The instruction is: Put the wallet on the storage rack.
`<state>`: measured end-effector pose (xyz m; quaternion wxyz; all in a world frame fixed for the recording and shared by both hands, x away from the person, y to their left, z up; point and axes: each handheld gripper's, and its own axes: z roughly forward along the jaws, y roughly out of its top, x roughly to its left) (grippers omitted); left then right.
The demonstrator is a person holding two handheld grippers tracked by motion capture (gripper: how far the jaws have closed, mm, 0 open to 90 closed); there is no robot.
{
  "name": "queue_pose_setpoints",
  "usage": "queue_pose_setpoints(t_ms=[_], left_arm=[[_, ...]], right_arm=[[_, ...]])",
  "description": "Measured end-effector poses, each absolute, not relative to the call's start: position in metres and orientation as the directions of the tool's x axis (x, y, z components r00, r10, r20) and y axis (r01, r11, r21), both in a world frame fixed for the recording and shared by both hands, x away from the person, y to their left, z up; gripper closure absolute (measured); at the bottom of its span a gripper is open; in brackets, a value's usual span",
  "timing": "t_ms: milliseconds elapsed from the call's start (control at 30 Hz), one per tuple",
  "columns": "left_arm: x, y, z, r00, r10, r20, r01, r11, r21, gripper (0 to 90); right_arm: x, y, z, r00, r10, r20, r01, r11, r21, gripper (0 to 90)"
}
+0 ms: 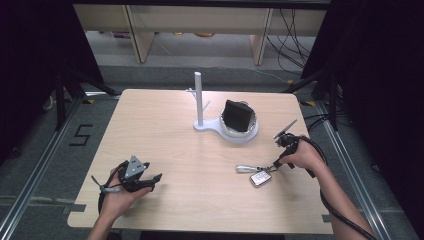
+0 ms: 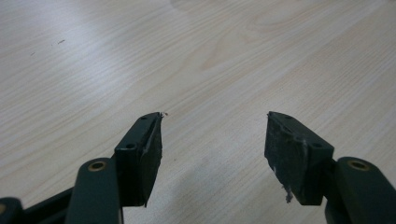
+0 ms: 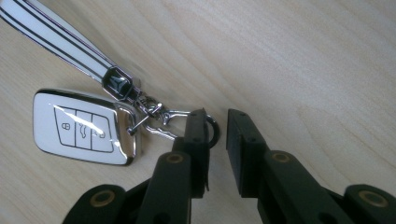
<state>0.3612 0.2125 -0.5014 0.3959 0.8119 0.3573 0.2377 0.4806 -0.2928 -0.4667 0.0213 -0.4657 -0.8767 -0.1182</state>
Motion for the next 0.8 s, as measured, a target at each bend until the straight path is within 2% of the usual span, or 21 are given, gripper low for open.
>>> queue_pose_setpoints(t_ms=[100,167,367,433,800], left_arm=[[0.361,0.213,-0.501,0.628,0.771,0.104,0.391,-0.429,0.814,36.4],[0.361,0.212,-0.502,0.625,0.775,0.093,0.392,-0.414,0.822,36.4],[0.361,0.212,-0.502,0.623,0.777,0.091,0.394,-0.412,0.822,36.4],[0.361,0.213,-0.501,0.625,0.774,0.101,0.393,-0.424,0.816,36.4],[0.361,0.213,-0.501,0.624,0.775,0.101,0.392,-0.422,0.817,36.4]], right_arm=[[0.480,-0.293,-0.466,-0.574,0.806,0.144,0.816,0.549,0.179,79.2],[0.481,-0.292,-0.469,-0.596,0.794,0.117,0.795,0.564,0.226,79.9],[0.478,-0.286,-0.469,-0.559,0.823,0.098,0.823,0.537,0.187,81.4],[0.479,-0.287,-0.470,-0.584,0.806,0.096,0.805,0.560,0.195,81.4],[0.475,-0.280,-0.471,-0.566,0.822,0.058,0.817,0.551,0.166,81.5]])
